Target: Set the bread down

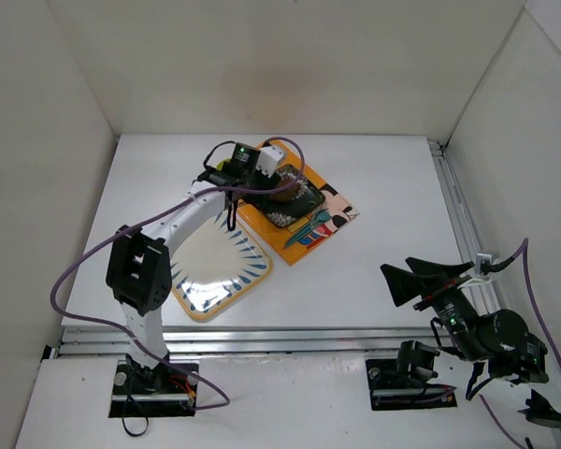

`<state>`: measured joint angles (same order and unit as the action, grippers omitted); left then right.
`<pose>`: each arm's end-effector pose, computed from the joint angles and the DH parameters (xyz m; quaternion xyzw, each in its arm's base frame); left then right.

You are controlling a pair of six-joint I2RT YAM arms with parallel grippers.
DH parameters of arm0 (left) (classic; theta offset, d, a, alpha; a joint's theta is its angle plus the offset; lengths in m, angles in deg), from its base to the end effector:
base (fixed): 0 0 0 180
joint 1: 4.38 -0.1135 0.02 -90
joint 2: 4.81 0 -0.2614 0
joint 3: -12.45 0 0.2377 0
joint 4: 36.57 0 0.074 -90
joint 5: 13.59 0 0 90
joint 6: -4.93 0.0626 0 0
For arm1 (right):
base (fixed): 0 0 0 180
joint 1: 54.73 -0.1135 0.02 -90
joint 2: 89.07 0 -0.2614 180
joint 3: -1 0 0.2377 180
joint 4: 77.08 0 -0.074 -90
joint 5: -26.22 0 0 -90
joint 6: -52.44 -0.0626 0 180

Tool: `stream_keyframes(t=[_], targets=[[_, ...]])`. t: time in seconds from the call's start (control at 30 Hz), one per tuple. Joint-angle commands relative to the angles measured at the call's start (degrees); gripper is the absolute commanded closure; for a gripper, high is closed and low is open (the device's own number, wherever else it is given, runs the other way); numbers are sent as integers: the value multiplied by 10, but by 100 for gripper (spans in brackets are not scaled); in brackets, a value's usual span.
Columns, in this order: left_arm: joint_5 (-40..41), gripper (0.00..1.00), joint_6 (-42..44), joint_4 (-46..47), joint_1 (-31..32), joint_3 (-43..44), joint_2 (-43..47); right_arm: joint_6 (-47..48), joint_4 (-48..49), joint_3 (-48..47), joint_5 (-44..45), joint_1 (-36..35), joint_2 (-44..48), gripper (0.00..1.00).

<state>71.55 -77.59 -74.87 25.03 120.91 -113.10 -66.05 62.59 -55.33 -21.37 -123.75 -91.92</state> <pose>0.3868 -0.2241 0.2782 0.3019 0.8465 -0.1205 0.4217 0.0457 0.0012 0.3449 0.0651 0.6417 0.4010 0.6505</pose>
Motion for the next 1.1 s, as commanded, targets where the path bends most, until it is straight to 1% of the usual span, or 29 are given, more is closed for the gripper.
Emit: stream_keyframes(t=[0.0, 0.13, 0.23, 0.27, 0.43, 0.47, 0.6, 0.63, 0.8, 0.87, 0.93, 1.07], targets=[[2, 46, 3, 25, -1, -5, 62, 5, 28, -11, 9, -2, -18, 2], [2, 46, -6, 19, -1, -15, 89, 5, 28, -12, 11, -3, -20, 2], [-18, 46, -16, 35, 6, -42, 119, 5, 28, -10, 16, -2, -18, 2], [-26, 46, -20, 48, 17, -72, 127, 5, 29, -10, 16, -3, -18, 2], [-47, 46, -55, 124, 68, -169, 184, 4, 28, -10, 21, -2, -23, 2], [-47, 46, -58, 131, 89, -179, 188, 4, 28, -10, 24, -3, -23, 2], [-48, 46, -63, 181, 141, -225, 215, 4, 28, -8, 26, -4, -20, 2], [-45, 46, -86, 187, 151, -238, 215, 4, 28, -9, 25, -3, -19, 2], [-9, 46, -112, 232, 210, -275, 201, 4, 28, -7, 25, -2, -13, 2], [11, 46, -124, 232, 223, -275, 188, 4, 28, -7, 25, -2, -14, 2], [27, 46, -127, 253, 241, -277, 170, 4, 28, -8, 26, -3, -16, 2], [46, 46, -140, 270, 261, -288, 144, 3, 28, -8, 26, -4, -16, 2]])
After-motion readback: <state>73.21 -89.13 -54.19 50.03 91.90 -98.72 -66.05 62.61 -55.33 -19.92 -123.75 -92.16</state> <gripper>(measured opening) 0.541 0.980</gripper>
